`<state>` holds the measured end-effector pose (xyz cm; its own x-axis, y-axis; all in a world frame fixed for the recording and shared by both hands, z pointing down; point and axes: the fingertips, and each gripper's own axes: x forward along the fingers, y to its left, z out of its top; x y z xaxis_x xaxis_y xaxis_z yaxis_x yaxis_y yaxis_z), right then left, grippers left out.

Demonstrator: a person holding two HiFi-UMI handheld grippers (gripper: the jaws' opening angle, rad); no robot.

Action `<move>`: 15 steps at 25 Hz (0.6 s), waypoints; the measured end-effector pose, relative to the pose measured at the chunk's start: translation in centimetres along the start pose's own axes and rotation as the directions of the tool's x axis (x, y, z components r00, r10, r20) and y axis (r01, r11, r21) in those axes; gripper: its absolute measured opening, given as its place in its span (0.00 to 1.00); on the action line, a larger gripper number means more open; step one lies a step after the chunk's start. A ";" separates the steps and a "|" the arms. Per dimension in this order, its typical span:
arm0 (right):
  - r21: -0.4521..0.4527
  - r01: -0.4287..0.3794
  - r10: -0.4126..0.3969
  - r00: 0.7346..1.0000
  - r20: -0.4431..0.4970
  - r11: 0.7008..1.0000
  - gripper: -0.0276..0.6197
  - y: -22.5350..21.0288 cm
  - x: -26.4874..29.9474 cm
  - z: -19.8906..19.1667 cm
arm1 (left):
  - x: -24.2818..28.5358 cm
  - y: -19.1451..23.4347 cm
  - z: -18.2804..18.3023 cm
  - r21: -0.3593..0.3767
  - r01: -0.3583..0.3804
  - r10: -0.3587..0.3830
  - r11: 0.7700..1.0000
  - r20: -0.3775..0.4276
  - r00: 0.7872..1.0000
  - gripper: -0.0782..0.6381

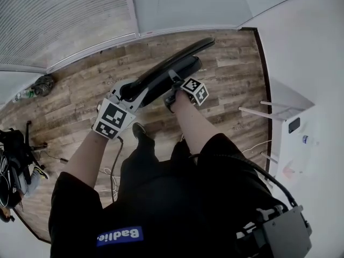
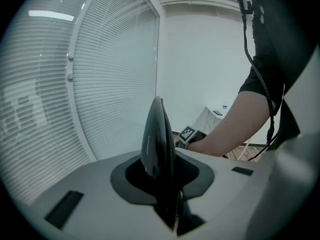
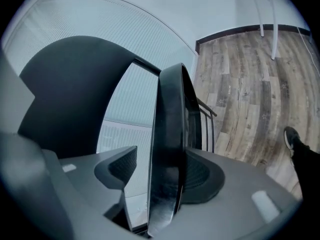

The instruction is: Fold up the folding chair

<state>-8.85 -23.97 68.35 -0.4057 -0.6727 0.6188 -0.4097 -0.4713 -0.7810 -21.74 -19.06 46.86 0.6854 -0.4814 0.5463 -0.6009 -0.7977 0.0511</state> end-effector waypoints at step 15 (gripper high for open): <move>-0.061 0.047 -0.046 0.999 0.003 0.997 0.43 3.9 3.4 0.2 | 0.2 -0.3 0.2 -0.049 0.077 -0.076 0.996 0.016 0.997 0.22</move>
<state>-11.65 -28.22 67.36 -0.3835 -0.6520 0.6541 -0.4773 -0.4664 -0.7448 -21.32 -18.95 46.72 0.7359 -0.4252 0.5270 -0.5659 -0.8136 0.1337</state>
